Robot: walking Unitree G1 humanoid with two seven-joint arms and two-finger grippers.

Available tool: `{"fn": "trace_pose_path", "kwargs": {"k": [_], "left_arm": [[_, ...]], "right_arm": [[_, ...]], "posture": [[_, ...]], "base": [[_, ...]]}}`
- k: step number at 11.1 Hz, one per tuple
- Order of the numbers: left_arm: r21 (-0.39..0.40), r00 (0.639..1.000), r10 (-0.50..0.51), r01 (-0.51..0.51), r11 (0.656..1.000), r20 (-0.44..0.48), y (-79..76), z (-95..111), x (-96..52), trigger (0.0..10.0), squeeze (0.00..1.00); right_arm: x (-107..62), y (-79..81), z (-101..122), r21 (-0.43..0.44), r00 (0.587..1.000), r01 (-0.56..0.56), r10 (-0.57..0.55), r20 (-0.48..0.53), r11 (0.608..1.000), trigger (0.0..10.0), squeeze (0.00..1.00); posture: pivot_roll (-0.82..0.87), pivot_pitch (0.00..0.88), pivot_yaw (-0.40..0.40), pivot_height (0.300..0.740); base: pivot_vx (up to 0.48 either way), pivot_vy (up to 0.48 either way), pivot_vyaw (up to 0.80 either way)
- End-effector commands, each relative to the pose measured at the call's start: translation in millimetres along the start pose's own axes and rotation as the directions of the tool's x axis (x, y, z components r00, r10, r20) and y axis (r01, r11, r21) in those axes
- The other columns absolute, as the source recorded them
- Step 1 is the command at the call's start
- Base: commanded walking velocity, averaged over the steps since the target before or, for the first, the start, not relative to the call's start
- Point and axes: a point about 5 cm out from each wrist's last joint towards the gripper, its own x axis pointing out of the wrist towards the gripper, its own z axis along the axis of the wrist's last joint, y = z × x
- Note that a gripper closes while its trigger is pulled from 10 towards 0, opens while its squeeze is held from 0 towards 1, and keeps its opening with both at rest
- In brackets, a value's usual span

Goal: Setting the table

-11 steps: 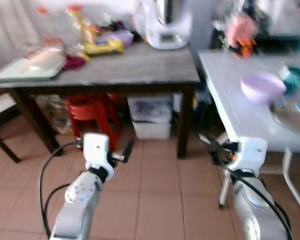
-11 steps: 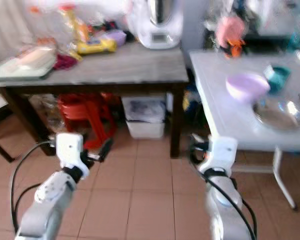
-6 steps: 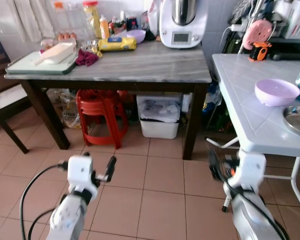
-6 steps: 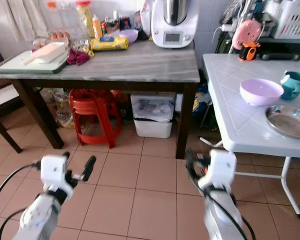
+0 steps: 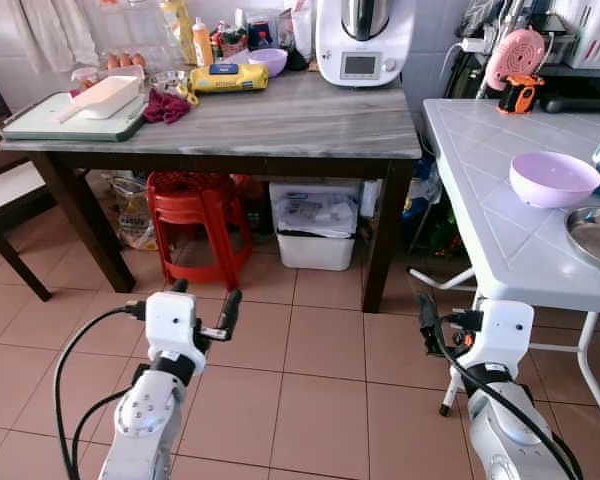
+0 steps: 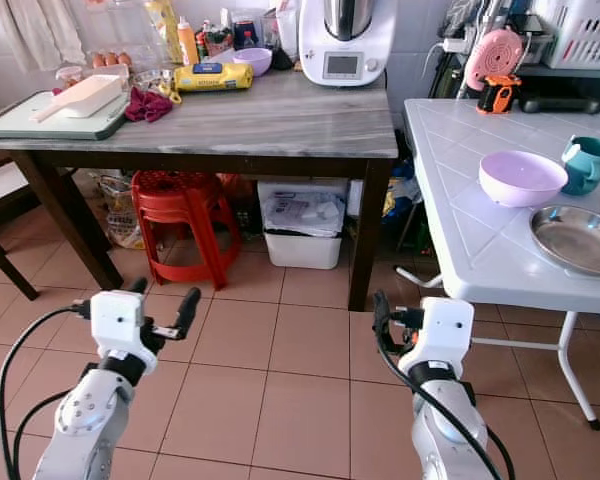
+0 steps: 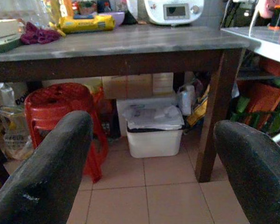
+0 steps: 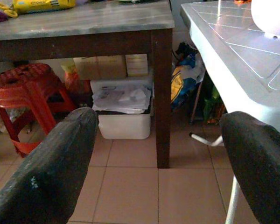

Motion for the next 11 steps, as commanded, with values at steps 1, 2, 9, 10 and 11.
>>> {"fn": "trace_pose_path", "kwargs": {"k": [1,2,9,10,11], "left_arm": [[0.014,1.000,-0.006,0.007,1.000,-0.021,1.1,-2.5,-0.6,10.0,0.00],[0.012,1.000,-0.015,0.015,1.000,-0.025,-0.6,-2.8,-0.9,10.0,0.00],[0.020,0.999,-0.038,0.038,0.999,-0.031,-0.5,0.5,2.6,10.0,0.00],[0.023,0.999,-0.040,0.041,0.999,-0.030,-0.6,1.2,3.1,10.0,0.00],[0.027,0.999,-0.043,0.044,0.999,-0.029,-0.3,2.2,3.7,10.0,0.00]], "right_arm": [[1.9,3.2,6.8,0.007,1.000,-0.015,0.015,0.022,1.000,10.0,0.00],[2.1,3.9,7.4,0.007,1.000,-0.017,0.017,0.023,1.000,10.0,0.00],[4.3,8.1,8.6,0.014,0.999,-0.019,0.018,0.027,1.000,10.0,0.00],[4.8,7.7,9.1,0.014,0.999,-0.016,0.016,0.029,1.000,10.0,0.00],[5.2,7.7,9.9,0.015,0.999,-0.014,0.014,0.031,1.000,10.0,0.00]], "posture": [[-0.01,0.000,0.037,0.740],[-0.01,0.000,0.039,0.740],[-0.01,0.000,0.053,0.740],[-0.01,0.000,0.056,0.740],[-0.01,0.000,0.057,0.740]], "base": [[0.000,0.000,0.00],[0.000,0.000,0.00],[0.000,-0.456,0.00],[0.000,-0.480,0.00],[0.000,-0.480,0.00]]}}
